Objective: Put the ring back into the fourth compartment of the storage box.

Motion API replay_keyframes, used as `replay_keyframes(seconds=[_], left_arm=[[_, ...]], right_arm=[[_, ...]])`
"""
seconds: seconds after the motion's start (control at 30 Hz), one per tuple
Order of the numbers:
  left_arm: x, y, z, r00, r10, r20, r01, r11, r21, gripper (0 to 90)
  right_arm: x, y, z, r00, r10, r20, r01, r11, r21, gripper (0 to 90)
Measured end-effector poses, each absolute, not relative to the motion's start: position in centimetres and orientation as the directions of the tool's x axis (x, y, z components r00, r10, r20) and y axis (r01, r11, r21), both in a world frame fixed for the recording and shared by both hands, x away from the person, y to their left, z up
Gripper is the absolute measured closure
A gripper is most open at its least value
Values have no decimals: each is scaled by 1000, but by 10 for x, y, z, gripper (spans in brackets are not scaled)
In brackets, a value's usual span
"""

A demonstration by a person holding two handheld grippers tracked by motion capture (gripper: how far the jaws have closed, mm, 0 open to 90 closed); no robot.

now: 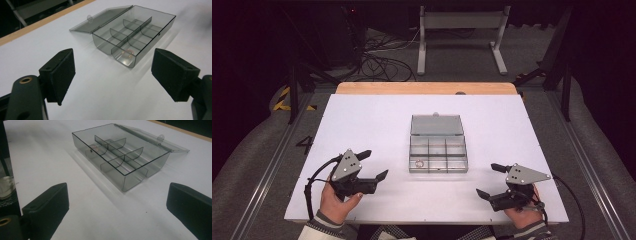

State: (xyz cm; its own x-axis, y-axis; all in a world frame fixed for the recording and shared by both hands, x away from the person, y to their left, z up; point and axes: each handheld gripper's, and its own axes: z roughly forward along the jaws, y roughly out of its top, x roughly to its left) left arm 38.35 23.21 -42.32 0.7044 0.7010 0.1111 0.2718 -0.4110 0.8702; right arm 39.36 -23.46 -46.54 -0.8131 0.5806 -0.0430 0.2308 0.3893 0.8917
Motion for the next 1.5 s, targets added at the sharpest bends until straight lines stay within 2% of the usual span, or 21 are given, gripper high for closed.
replay_keyframes(seconds=[0.2, 0.67, 0.83, 1.2, 1.5], left_arm=[[382, 242, -438, 684, 724, 89, 322, -410, 853, 201], [373, 265, -458, 659, 751, 49, 366, -377, 851, 200], [368, 268, -467, 643, 762, 79, 376, -403, 834, 200], [361, 271, -473, 648, 759, 55, 410, -409, 815, 188], [365, 270, -472, 633, 771, 65, 396, -395, 829, 182]], right_arm=[[394, -235, -466, -813, 581, -43, 231, 389, 892, 47], [394, -235, -466, -816, 576, -41, 231, 391, 891, 47], [394, -236, -466, -817, 576, -36, 232, 385, 893, 47], [395, -237, -467, -821, 570, -26, 240, 386, 891, 48], [396, -234, -468, -826, 563, -27, 242, 398, 885, 48]])
